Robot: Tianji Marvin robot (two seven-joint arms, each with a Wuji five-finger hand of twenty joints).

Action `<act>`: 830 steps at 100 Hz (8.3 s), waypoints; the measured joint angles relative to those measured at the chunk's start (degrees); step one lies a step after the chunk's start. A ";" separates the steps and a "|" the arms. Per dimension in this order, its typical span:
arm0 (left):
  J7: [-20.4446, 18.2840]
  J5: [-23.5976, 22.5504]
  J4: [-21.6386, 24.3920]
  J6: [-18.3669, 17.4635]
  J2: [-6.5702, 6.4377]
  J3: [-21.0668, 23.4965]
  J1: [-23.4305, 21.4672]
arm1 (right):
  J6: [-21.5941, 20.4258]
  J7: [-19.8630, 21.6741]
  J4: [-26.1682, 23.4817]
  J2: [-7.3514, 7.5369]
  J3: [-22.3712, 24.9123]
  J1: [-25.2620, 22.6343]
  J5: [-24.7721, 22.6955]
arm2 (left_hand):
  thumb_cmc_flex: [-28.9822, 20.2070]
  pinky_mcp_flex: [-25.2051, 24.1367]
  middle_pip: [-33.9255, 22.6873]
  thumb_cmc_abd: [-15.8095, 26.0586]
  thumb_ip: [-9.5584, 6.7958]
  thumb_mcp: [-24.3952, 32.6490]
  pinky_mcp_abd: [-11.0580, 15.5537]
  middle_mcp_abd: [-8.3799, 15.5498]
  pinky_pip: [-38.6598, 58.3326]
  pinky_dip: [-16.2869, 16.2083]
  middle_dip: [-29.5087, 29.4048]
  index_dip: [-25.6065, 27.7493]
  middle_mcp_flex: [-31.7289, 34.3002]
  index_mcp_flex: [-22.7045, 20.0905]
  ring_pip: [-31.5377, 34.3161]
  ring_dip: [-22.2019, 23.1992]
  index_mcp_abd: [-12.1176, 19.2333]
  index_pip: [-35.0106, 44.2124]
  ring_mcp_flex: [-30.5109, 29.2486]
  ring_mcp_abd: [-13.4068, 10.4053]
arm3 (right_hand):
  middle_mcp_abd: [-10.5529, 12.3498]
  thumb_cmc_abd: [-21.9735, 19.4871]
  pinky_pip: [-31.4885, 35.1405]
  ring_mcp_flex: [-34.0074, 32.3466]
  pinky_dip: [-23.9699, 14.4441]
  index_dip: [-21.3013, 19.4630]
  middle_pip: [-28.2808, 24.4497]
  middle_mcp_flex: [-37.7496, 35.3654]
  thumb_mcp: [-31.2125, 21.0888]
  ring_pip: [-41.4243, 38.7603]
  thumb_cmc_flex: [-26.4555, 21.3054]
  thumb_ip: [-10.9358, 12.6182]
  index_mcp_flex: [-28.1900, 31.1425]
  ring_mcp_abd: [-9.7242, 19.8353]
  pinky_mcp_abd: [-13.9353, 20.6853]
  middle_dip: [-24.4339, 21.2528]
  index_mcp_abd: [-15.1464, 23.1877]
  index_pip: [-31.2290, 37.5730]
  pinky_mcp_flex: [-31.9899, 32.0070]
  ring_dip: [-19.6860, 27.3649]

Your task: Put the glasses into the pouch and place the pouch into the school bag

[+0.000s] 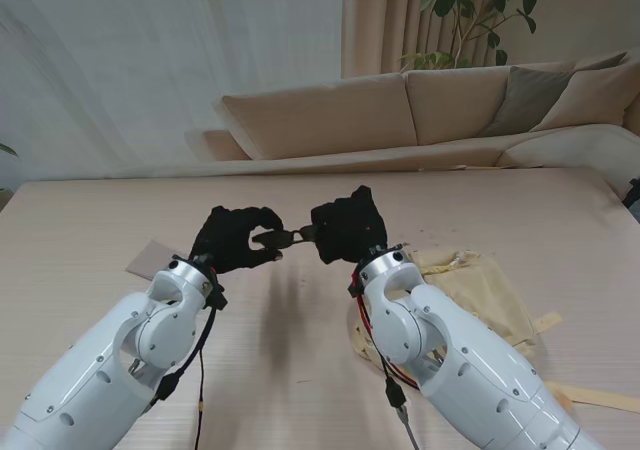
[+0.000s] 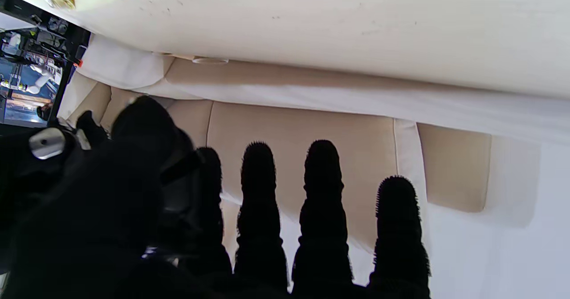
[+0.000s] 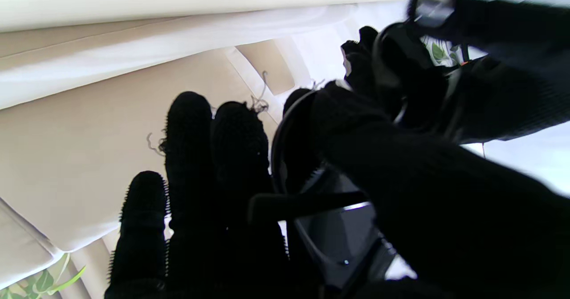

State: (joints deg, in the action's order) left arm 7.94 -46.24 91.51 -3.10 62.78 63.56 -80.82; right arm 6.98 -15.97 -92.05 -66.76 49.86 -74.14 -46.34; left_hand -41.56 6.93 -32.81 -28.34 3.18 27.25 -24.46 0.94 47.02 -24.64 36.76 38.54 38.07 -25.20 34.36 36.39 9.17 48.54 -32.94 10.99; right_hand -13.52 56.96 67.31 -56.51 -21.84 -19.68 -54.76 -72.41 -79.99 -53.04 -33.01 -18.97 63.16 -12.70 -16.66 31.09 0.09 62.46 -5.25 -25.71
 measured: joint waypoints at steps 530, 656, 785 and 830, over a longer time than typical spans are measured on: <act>-34.91 -11.24 -24.80 -20.08 -8.67 0.49 16.69 | -5.75 1.35 6.80 3.35 2.36 -0.91 -9.27 | 7.96 -10.46 30.94 -9.56 0.05 2.28 9.82 -3.77 -23.27 2.47 -18.17 -31.92 -29.57 15.56 -25.95 -15.71 -12.90 -49.51 27.68 -5.40 | 0.87 -12.06 11.52 -10.12 -9.61 -13.06 -16.45 -3.92 5.80 -19.99 6.54 -0.19 -2.35 -2.63 -1.69 18.16 -1.17 2.17 -12.40 -10.56; -35.90 -6.65 -31.41 -19.88 -8.62 -9.29 24.34 | -6.25 0.05 8.16 3.21 2.88 -0.94 -8.50 | 7.07 -10.47 29.98 -10.09 0.05 2.33 9.69 -3.21 -23.27 2.44 -14.63 -27.27 -29.57 16.21 -25.32 -15.06 -13.28 -49.47 27.69 -5.37 | 0.87 -12.06 11.52 -10.12 -9.61 -13.06 -16.46 -3.92 5.82 -20.01 6.54 -0.19 -2.35 -2.62 -1.69 18.18 -1.17 2.17 -12.26 -10.64; -29.56 -7.45 -35.17 -21.64 -8.46 -11.81 25.83 | -6.57 -0.88 8.35 3.07 2.77 -1.09 -8.10 | 5.04 -10.38 25.73 -9.84 0.05 4.17 9.76 -1.78 -19.50 3.15 -10.58 -1.79 -29.52 18.85 -20.15 -14.37 -8.29 -34.56 25.39 -6.34 | 0.87 -12.07 11.52 -10.12 -9.61 -13.06 -16.47 -3.92 5.83 -20.02 6.54 -0.19 -2.35 -2.62 -1.69 18.19 -1.17 2.08 -12.13 -10.64; -28.25 -6.19 -35.74 -21.57 -8.05 -11.53 25.74 | -6.57 -1.53 8.48 2.89 2.73 -1.22 -7.77 | 5.75 -10.13 16.07 -10.03 0.05 4.80 9.79 -1.77 -10.63 3.90 -10.58 -1.32 -27.03 18.91 -15.19 -12.13 -11.70 -15.52 21.04 -6.20 | 0.87 -12.08 11.52 -10.12 -9.61 -13.06 -16.47 -3.92 5.83 -20.02 6.54 -0.19 -2.35 -2.62 -1.69 18.19 -1.17 2.03 -11.79 -10.64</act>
State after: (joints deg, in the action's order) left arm -20.32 -52.43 55.77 -24.67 54.73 52.03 -55.08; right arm 0.41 -17.50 -83.56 -63.87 52.59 -75.36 -54.11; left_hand -35.81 -3.20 -16.74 -38.37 3.23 32.05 -14.67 -0.84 36.39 -20.74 26.17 37.22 11.04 -6.28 19.17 24.26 -2.54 33.02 -11.90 4.79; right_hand -12.65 44.88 78.83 -66.63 -31.45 -32.74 -71.22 -76.33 -74.16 -73.05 -26.47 -19.17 60.81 -15.32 -18.35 49.28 -1.08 64.48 -17.03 -36.34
